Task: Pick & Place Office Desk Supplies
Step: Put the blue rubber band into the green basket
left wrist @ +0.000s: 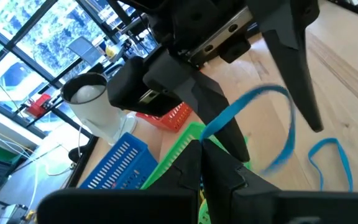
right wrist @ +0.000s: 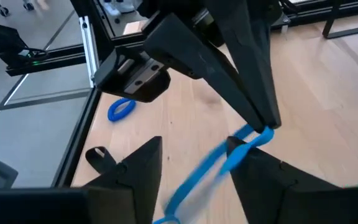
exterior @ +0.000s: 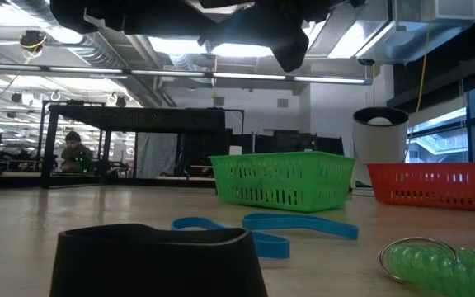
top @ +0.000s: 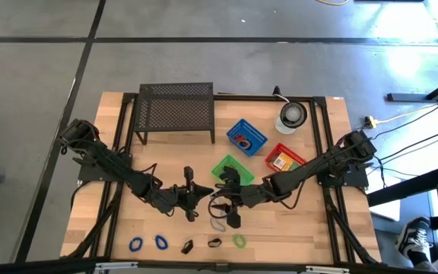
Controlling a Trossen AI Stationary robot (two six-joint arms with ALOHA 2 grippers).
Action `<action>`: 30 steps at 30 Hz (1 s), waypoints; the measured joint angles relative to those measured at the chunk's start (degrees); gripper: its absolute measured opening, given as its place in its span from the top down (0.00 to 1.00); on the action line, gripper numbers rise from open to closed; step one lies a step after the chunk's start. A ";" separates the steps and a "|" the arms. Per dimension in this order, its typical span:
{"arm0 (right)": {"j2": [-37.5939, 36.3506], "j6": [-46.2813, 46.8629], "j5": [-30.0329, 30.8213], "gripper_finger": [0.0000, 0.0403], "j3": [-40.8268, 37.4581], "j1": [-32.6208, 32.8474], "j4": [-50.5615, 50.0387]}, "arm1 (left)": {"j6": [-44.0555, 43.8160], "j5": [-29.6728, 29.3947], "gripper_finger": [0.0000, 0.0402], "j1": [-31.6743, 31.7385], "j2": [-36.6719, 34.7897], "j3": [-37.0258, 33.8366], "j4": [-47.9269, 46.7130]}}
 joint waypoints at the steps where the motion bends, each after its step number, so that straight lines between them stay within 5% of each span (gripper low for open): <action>1: 0.00 0.02 0.03 0.58 0.00 0.00 0.01 | 0.00 0.00 0.99 0.00 0.00 0.00 0.00; 14: 0.00 0.39 0.17 0.98 0.00 -0.02 -0.01 | -0.06 0.00 0.99 0.00 0.00 0.00 0.00; 24: -0.02 1.70 -0.03 0.99 0.00 -1.29 -0.68 | -7.95 1.21 0.98 0.00 -0.02 0.00 1.62; 30: -0.54 3.90 -0.03 0.99 -0.05 -3.41 -7.48 | -12.68 1.55 0.85 -0.01 -0.02 0.00 1.60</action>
